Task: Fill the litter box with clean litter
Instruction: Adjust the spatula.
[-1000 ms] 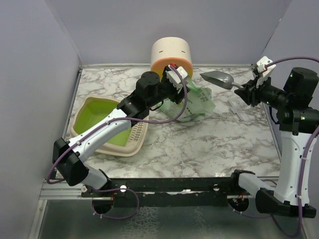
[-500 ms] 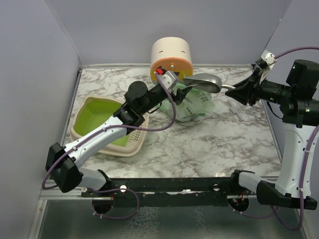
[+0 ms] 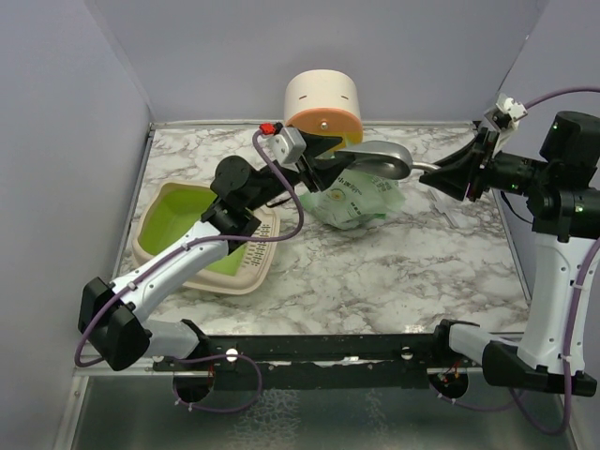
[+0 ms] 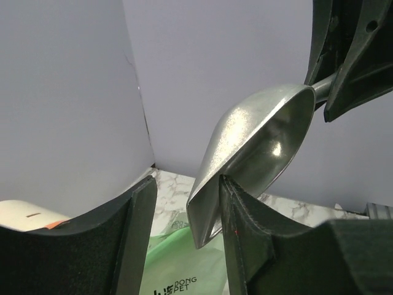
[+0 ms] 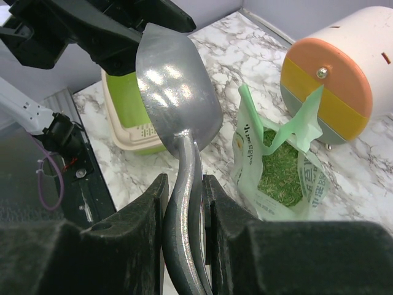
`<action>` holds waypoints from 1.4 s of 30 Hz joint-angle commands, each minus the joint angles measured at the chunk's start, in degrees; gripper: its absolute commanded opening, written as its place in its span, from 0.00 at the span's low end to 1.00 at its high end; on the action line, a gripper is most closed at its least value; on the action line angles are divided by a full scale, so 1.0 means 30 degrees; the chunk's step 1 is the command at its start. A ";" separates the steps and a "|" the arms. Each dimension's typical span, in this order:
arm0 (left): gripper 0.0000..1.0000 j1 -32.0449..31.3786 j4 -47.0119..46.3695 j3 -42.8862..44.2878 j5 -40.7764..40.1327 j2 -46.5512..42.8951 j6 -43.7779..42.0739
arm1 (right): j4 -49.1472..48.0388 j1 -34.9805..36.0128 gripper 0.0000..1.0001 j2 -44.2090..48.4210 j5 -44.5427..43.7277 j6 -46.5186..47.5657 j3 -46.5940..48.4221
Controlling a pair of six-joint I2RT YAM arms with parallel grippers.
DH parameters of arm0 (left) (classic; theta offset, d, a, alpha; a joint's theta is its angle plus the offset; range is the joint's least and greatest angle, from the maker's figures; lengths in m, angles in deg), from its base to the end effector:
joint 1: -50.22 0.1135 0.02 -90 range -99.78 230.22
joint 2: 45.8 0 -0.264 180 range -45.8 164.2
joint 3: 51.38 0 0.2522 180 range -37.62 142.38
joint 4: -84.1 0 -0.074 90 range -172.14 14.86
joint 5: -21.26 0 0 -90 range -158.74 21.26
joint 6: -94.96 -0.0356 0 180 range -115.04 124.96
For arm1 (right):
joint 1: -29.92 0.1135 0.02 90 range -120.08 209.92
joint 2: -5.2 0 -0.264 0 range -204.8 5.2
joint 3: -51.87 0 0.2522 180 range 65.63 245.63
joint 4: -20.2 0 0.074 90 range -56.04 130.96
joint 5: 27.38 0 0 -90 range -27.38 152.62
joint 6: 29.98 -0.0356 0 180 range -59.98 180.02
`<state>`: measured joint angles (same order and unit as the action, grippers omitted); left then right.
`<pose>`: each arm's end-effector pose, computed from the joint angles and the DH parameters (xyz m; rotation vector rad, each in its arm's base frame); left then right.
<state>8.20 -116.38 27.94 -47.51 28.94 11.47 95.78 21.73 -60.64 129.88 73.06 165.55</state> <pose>0.2135 -0.2097 0.4337 0.6841 1.0079 -0.9543 0.1620 0.0099 0.5005 -0.7613 1.6852 0.9309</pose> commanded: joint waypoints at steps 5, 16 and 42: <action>0.46 0.0802 -0.0978 0.0618 0.2956 0.0288 0.2889 | -0.2494 0.0121 0.01 0.0539 0.1915 -0.1970 -0.0014; 0.42 0.1002 -0.1561 0.0819 0.2820 0.0009 0.3789 | -0.3269 0.0121 0.01 0.0544 0.2385 -0.2605 -0.0372; 0.00 0.4030 -0.4101 0.0001 0.0202 0.2510 1.4569 | -0.5130 0.0121 0.71 0.1567 -0.0565 -0.1620 -0.2246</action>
<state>16.14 -122.68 29.52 -37.87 35.06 42.39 85.18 21.73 -58.72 130.58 68.27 160.57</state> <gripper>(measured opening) 0.074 0.606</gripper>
